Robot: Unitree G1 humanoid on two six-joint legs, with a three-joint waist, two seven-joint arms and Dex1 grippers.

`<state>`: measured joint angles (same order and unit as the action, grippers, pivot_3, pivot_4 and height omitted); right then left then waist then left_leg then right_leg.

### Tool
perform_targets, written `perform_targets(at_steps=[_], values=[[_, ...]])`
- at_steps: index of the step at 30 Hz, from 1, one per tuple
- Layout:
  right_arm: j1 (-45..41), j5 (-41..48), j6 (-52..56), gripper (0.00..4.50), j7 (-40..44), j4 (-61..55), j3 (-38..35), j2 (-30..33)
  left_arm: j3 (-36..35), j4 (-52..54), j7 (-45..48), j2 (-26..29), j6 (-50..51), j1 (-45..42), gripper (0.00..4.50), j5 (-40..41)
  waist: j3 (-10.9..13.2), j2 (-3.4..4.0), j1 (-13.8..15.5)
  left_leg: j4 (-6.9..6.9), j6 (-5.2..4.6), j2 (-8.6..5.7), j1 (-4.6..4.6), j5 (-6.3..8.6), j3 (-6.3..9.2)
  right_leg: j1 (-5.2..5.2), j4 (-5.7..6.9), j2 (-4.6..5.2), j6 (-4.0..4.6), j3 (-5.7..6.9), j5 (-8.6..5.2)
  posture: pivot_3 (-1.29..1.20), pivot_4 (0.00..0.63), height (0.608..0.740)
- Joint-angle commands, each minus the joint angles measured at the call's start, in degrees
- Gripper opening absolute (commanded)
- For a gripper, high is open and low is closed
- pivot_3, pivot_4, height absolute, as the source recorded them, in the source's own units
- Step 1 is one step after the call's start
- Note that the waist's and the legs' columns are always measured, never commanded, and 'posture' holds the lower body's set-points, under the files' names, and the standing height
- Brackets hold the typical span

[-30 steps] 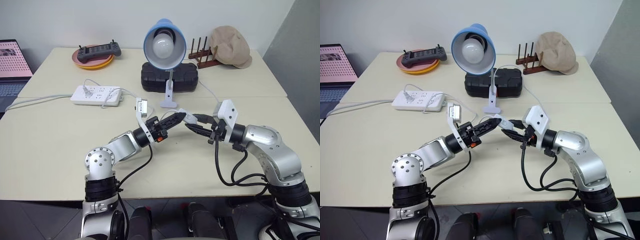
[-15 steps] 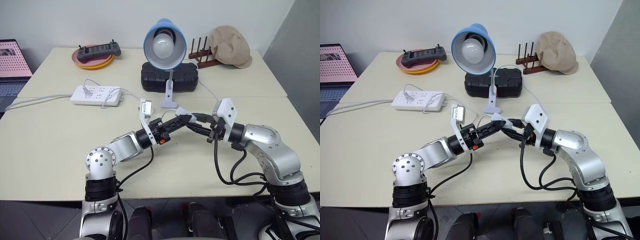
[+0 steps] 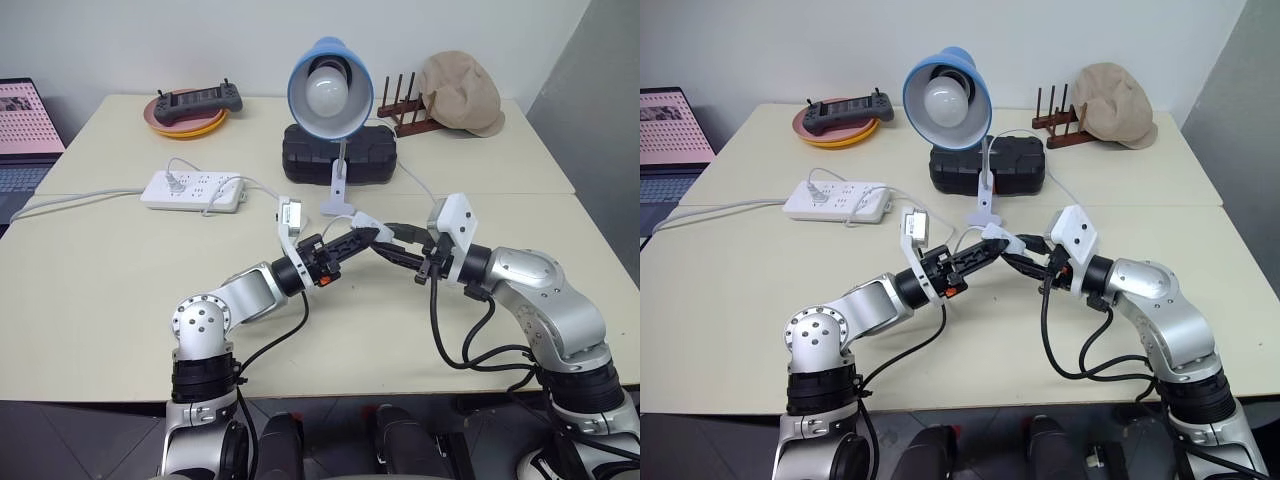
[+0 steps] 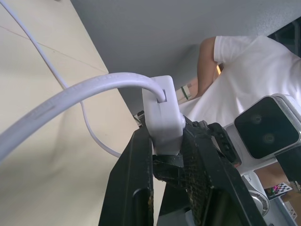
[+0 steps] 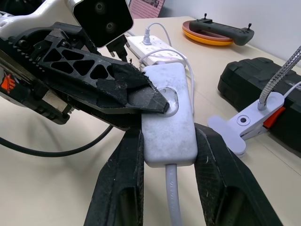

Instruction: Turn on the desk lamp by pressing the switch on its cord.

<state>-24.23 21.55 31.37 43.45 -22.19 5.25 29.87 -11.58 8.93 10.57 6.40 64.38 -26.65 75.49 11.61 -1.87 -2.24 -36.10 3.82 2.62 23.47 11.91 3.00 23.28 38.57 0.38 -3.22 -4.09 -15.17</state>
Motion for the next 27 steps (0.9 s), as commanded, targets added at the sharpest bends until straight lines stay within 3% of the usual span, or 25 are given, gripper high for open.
perform_targets(at_steps=[1,8,10,14,20,27], values=[[0.1,0.8,0.1,1.06,-0.3,-1.9,-0.6,0.1,0.1,2.2,-0.8,-1.3,-0.5,-0.3,0.54,5.2,0.0,0.00,0.0,0.00,0.00,0.00,0.00,0.00,0.00,0.00,0.00,0.00,0.00,0.00,0.00,0.00,0.150,0.740],[0.4,0.6,-0.3,1.06,-0.2,-1.7,-0.6,0.2,1.0,2.9,-1.6,-0.3,-1.3,-0.7,0.54,5.4,0.0,0.00,0.0,0.00,0.00,0.00,0.00,0.00,0.00,0.00,-0.02,0.00,0.00,0.00,0.00,0.00,0.150,0.740],[0.5,0.5,-0.5,1.06,-0.1,-1.6,-0.6,0.3,1.0,2.4,-1.7,0.0,-1.3,-1.1,1.24,5.5,0.0,0.00,0.0,0.00,0.00,0.00,0.00,0.00,0.00,0.00,-0.02,0.00,0.00,0.00,0.00,0.00,0.150,0.740],[0.6,0.5,-0.7,1.06,-0.1,-1.6,-0.5,0.2,1.3,1.4,-2.4,0.4,-1.5,-1.5,1.98,4.8,0.0,0.00,0.1,0.00,0.00,0.00,0.02,0.00,0.00,0.00,-0.04,0.00,0.00,0.00,0.00,0.00,0.150,0.740],[0.8,0.3,-1.0,1.06,-0.2,-1.3,-0.4,0.0,1.3,1.2,-2.0,0.3,-2.1,-1.5,1.98,5.8,0.0,0.00,0.1,0.02,0.00,0.00,0.02,0.00,0.00,0.00,-0.04,0.00,0.00,0.00,0.00,0.00,0.150,0.740],[1.5,0.5,-1.1,1.06,-0.2,-1.5,-0.6,0.3,-0.1,0.4,-3.6,0.0,-2.5,-1.3,0.73,8.8,0.0,0.00,0.1,0.03,0.00,0.00,0.03,0.00,0.00,0.00,-0.09,0.00,0.00,0.00,0.00,0.00,0.150,0.740]])
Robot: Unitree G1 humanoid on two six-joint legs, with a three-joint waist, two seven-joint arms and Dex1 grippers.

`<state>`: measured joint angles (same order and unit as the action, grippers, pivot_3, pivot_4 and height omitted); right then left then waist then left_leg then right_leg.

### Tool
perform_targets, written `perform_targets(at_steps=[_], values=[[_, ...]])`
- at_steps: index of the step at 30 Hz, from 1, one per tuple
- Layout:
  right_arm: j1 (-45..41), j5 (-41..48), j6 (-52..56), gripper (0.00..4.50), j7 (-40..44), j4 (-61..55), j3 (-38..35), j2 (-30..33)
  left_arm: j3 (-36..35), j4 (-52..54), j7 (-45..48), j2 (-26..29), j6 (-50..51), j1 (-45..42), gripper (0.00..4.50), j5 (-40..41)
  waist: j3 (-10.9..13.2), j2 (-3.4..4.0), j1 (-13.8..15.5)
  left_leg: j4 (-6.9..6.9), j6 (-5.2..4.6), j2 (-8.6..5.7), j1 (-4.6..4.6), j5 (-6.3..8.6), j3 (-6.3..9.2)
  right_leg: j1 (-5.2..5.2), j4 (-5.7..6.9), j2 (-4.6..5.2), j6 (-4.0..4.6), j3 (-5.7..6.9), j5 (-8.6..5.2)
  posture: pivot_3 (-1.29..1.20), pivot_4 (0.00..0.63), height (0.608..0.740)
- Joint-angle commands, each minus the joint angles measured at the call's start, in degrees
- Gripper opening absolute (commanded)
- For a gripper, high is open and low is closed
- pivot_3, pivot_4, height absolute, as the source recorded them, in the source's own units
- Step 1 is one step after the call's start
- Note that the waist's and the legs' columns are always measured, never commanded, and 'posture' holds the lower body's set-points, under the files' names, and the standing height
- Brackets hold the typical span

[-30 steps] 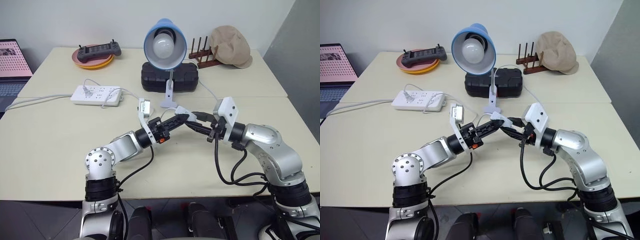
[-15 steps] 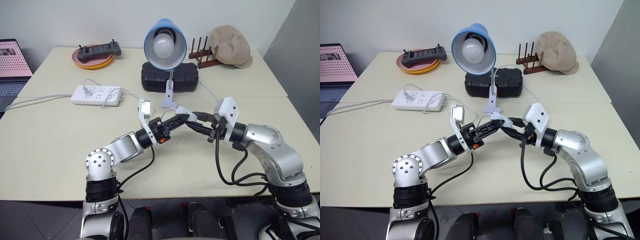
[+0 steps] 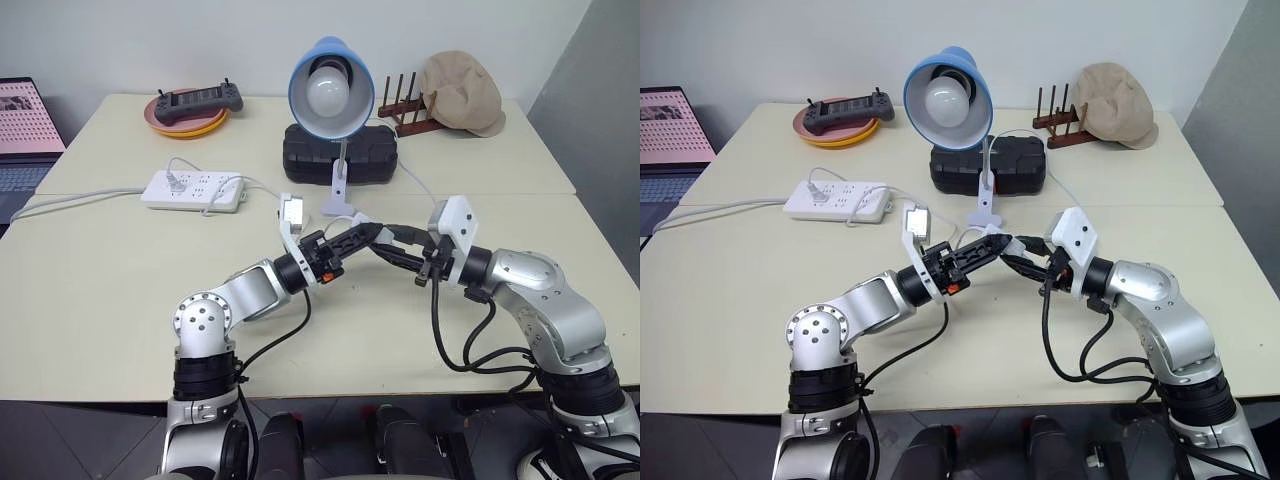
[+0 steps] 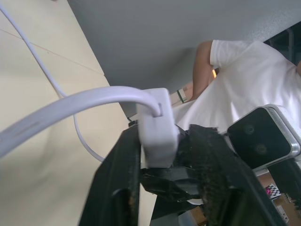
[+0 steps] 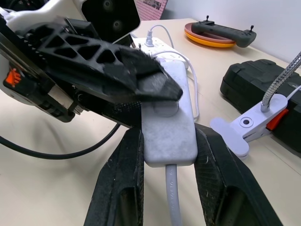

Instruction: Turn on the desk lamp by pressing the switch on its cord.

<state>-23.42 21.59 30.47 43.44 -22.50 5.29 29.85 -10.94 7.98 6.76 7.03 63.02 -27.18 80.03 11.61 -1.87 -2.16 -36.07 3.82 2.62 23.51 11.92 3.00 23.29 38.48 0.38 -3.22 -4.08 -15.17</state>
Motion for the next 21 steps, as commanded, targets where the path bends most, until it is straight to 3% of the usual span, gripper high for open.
perform_targets(at_steps=[1,15,17,21], values=[[0.8,0.4,-0.2,1.06,-0.2,-1.2,-0.6,0.3,-0.7,1.4,-0.1,-0.7,-1.2,-0.7,0.58,4.7,0.0,0.00,0.0,0.00,0.00,0.00,0.00,0.00,0.00,0.00,-0.01,0.00,0.00,0.00,0.00,0.00,0.150,0.740],[0.4,0.4,-0.1,1.06,-0.4,-1.0,-0.3,0.1,0.5,2.1,-2.5,-0.3,-2.4,0.3,0.52,5.9,0.0,0.00,0.2,0.03,0.00,0.00,0.23,0.00,0.02,0.00,-0.41,0.01,-0.09,0.02,0.07,0.00,0.150,0.740],[0.1,0.3,-0.2,1.06,-0.4,-0.7,-0.3,0.0,0.4,2.1,-1.9,-0.1,-2.7,0.3,1.22,6.5,0.0,0.00,0.3,0.03,0.00,-0.01,0.28,0.00,0.01,0.00,-0.49,0.03,-0.11,0.02,0.08,0.00,0.150,0.740],[-0.3,0.3,-0.3,1.06,-0.3,-0.3,-0.2,-0.1,0.1,1.9,-2.6,0.3,-2.8,0.7,1.90,8.2,0.0,0.00,0.4,0.04,0.00,-0.01,0.30,0.01,0.02,0.01,-0.52,0.03,-0.11,0.04,0.08,0.00,0.150,0.740]])
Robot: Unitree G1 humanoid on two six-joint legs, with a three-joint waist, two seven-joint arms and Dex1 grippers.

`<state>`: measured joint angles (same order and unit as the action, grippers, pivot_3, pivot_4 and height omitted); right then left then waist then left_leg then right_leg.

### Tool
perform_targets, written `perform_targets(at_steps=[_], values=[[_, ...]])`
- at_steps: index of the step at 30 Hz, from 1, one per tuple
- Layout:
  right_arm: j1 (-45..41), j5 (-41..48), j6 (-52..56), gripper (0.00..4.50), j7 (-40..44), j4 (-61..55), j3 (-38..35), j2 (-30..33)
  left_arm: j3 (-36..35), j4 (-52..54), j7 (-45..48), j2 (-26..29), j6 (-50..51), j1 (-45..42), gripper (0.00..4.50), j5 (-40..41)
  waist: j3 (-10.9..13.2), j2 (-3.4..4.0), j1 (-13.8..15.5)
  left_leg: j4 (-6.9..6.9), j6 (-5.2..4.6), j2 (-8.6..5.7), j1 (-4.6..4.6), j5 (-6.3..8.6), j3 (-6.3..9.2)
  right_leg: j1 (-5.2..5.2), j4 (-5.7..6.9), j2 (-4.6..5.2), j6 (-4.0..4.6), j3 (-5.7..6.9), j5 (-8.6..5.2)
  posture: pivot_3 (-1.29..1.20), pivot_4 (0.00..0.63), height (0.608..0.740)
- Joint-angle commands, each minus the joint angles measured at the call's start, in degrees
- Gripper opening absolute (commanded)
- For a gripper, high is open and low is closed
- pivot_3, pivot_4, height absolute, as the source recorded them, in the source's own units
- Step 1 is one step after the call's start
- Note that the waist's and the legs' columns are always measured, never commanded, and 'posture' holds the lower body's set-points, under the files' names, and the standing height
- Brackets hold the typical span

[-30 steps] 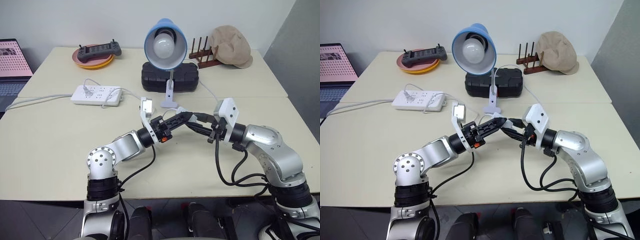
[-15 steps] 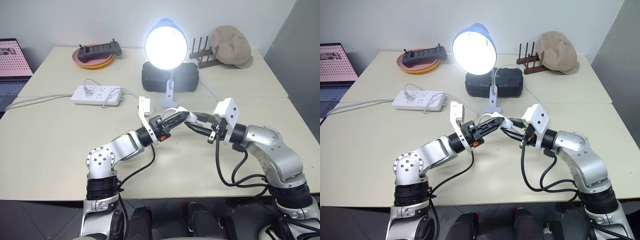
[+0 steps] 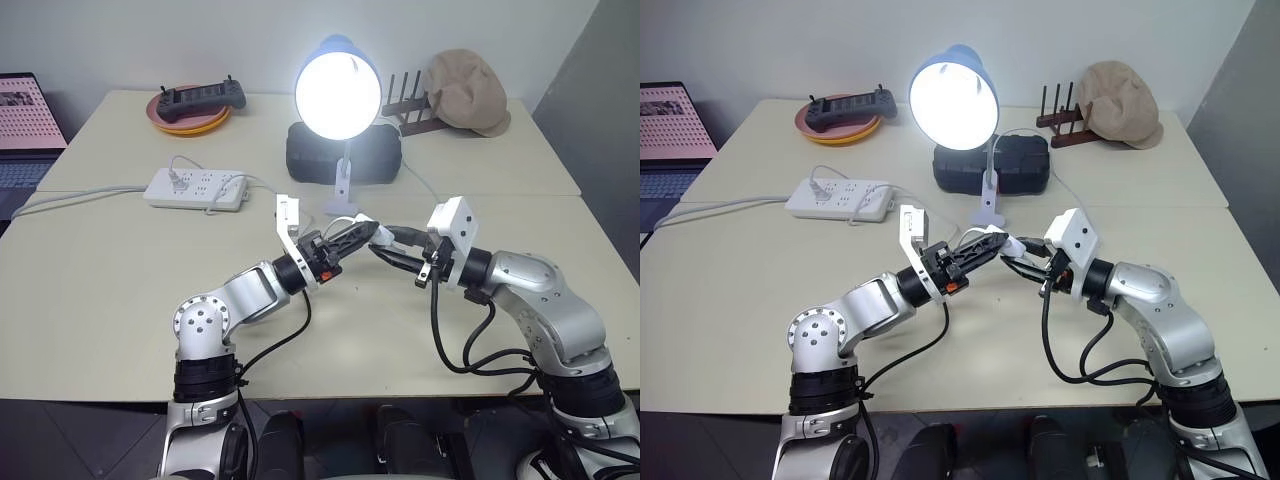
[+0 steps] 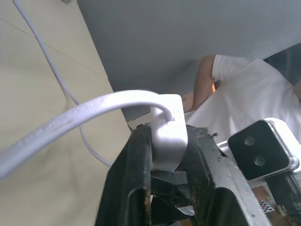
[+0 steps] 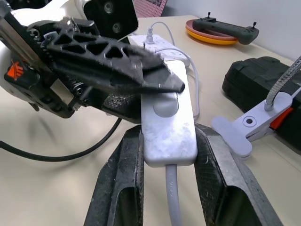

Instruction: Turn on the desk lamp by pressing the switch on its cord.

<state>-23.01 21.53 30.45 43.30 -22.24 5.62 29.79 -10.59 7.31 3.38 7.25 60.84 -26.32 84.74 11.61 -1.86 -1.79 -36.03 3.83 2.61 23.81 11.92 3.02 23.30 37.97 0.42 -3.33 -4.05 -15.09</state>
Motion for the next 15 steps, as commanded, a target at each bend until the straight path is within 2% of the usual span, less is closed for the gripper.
perform_targets(at_steps=[1,7,8,10,13,15], values=[[-0.8,0.4,-0.3,1.06,-0.1,-0.5,-0.6,0.1,-0.5,2.7,0.2,0.4,-0.7,0.1,2.13,4.2,0.0,0.00,0.0,0.00,0.00,0.00,0.00,0.00,0.00,0.00,0.00,0.00,0.00,0.00,0.00,0.00,0.150,0.740],[-1.5,0.1,-0.9,1.06,0.6,1.0,-0.9,0.5,-1.4,4.1,-0.6,5.3,0.4,2.0,3.34,9.0,0.0,0.00,0.0,0.00,0.00,0.01,-0.01,0.00,0.01,0.01,0.03,0.00,0.00,0.00,0.00,0.00,0.150,0.740],[-2.0,-0.4,-1.5,1.06,0.9,2.3,-1.0,0.8,-1.6,4.7,-0.1,7.6,1.3,2.5,3.62,10.3,0.0,0.00,0.0,0.00,0.00,0.01,-0.01,0.00,0.01,0.01,0.03,0.00,0.00,0.00,0.00,0.00,0.150,0.740],[-3.1,-1.9,-3.5,1.06,1.4,5.5,-1.1,1.5,-1.4,7.5,3.6,14.2,4.7,3.9,3.86,9.0,0.0,-0.02,-0.2,0.00,0.00,0.01,-0.01,0.00,0.02,0.01,0.04,0.00,0.00,0.01,0.00,0.00,0.150,0.740],[-4.3,-3.8,-6.9,1.06,1.9,11.5,-1.1,1.8,-0.3,10.7,12.8,24.2,6.5,5.2,4.50,1.2,0.0,-0.02,-0.4,0.03,0.00,0.02,-0.03,0.00,-0.01,0.05,0.04,-0.01,0.03,-0.01,0.01,0.00,0.150,0.740],[-4.7,-4.9,-8.7,1.06,2.4,15.1,-0.7,1.9,1.7,12.5,19.6,30.2,3.5,4.6,4.50,-6.6,0.0,0.02,-0.4,0.07,0.00,0.04,-0.02,0.00,0.00,0.09,0.01,-0.04,0.04,0.01,0.01,0.00,0.150,0.740]])
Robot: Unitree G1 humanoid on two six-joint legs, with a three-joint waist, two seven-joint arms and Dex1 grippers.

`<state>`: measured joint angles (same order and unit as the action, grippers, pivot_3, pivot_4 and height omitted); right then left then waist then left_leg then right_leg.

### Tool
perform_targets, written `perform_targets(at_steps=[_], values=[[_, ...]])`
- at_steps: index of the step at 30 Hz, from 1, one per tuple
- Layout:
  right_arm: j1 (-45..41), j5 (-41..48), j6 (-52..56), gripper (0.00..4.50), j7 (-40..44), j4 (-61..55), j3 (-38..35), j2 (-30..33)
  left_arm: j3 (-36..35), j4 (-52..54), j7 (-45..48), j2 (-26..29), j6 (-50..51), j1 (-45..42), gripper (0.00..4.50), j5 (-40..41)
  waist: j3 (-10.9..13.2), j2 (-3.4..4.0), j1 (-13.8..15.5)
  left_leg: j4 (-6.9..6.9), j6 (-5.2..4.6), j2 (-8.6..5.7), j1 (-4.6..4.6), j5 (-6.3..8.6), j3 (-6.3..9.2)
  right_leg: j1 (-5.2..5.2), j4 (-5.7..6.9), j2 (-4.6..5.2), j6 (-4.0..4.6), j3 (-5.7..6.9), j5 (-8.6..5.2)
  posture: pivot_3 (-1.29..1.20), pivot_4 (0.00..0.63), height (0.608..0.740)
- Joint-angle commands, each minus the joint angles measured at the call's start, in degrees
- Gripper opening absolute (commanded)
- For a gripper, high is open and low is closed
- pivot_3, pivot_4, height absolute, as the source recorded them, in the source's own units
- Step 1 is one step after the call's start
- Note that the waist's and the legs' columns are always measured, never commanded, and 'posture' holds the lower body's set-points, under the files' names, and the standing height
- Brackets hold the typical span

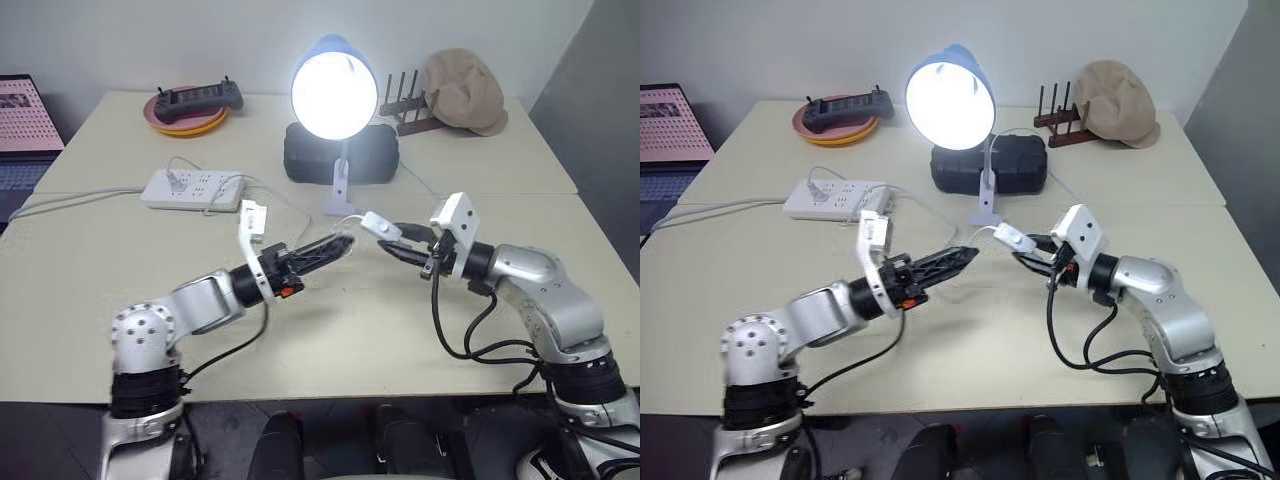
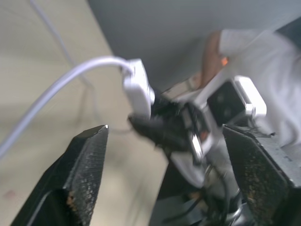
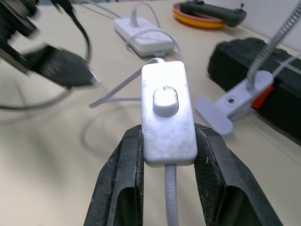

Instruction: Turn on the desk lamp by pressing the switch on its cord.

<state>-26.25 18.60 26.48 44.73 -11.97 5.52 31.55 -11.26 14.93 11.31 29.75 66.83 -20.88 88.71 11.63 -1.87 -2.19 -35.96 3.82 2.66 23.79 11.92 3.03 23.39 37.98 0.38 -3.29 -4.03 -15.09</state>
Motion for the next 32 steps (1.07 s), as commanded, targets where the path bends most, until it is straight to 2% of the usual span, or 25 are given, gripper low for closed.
perform_targets(at_steps=[1,5,9,10,11,15,22,26,29,32], values=[[-1.7,-2.7,-5.5,1.06,1.1,6.8,-0.3,0.1,4.0,6.1,15.5,10.8,-5.2,-1.2,4.50,-15.7,0.0,-0.02,0.1,-0.01,0.00,-0.02,0.00,0.00,-0.02,0.00,0.01,0.02,0.01,-0.01,-0.01,0.00,0.150,0.740],[-2.8,-6.1,-8.4,1.06,1.6,16.0,1.8,-0.8,12.4,8.6,28.5,19.8,-21.7,-2.5,4.50,-37.8,0.0,0.01,0.4,0.00,0.01,-0.03,0.06,0.00,-0.08,0.03,-0.06,0.05,0.05,-0.01,-0.02,0.00,0.150,0.740],[-3.4,-6.9,-8.8,1.06,3.4,19.9,2.6,-0.9,15.5,6.9,33.9,20.8,-31.1,-4.1,4.50,-48.3,0.0,0.04,0.4,0.07,0.01,-0.02,0.08,0.01,-0.15,0.03,-0.18,0.08,0.08,-0.03,0.00,0.00,0.150,0.740],[-3.3,-6.7,-8.5,1.77,4.0,20.0,2.5,-0.7,15.6,6.1,35.1,20.6,-32.6,-4.5,4.50,-49.9,0.0,0.04,0.4,0.10,0.01,-0.03,0.10,0.01,-0.17,0.07,-0.18,0.09,0.17,-0.05,0.07,0.00,0.150,0.740],[-3.1,-6.4,-8.2,1.92,4.6,19.8,2.3,-0.5,15.8,5.4,36.2,20.6,-33.8,-4.9,4.50,-51.3,0.1,0.04,0.4,0.13,0.01,-0.02,0.13,0.01,-0.16,0.10,-0.17,0.08,0.22,-0.03,0.10,0.00,0.150,0.740],[-2.3,-5.3,-7.0,2.88,5.6,17.5,1.0,0.6,15.0,3.2,38.8,20.3,-34.3,-6.0,4.50,-53.1,0.1,0.05,0.3,0.14,0.00,0.04,0.14,0.01,-0.15,0.15,-0.12,0.04,0.13,-0.02,0.04,0.00,0.150,0.740],[2.4,7.2,9.2,4.49,9.1,-1.4,-8.5,9.8,9.5,-4.3,45.5,24.5,-29.0,-8.6,4.50,-50.6,0.1,0.10,0.3,0.11,-0.01,0.04,0.16,0.02,-0.13,0.18,-0.03,0.04,0.03,-0.01,-0.02,0.00,0.150,0.740],[4.1,15.6,19.5,4.49,11.2,-7.9,-15.4,17.1,8.1,-6.1,49.0,28.3,-27.6,-9.3,4.50,-51.8,0.1,0.11,0.3,0.08,-0.01,0.04,0.14,0.02,-0.14,0.17,0.00,0.04,0.03,-0.02,-0.03,0.00,0.150,0.740],[6.9,15.9,20.6,4.49,12.7,-9.1,-16.8,21.7,7.5,-8.2,50.0,29.1,-28.0,-9.9,4.50,-52.9,0.1,0.09,0.4,0.09,-0.01,0.05,0.12,0.02,-0.14,0.16,-0.01,0.04,0.04,-0.01,-0.03,0.00,0.150,0.740],[8.8,16.3,20.4,4.49,13.3,-8.6,-18.3,23.5,7.8,-9.2,51.7,29.7,-27.8,-10.1,4.50,-53.8,0.1,0.09,0.3,0.07,-0.01,0.05,0.12,0.02,-0.14,0.16,-0.01,0.04,0.04,-0.01,-0.03,0.00,0.150,0.740]])
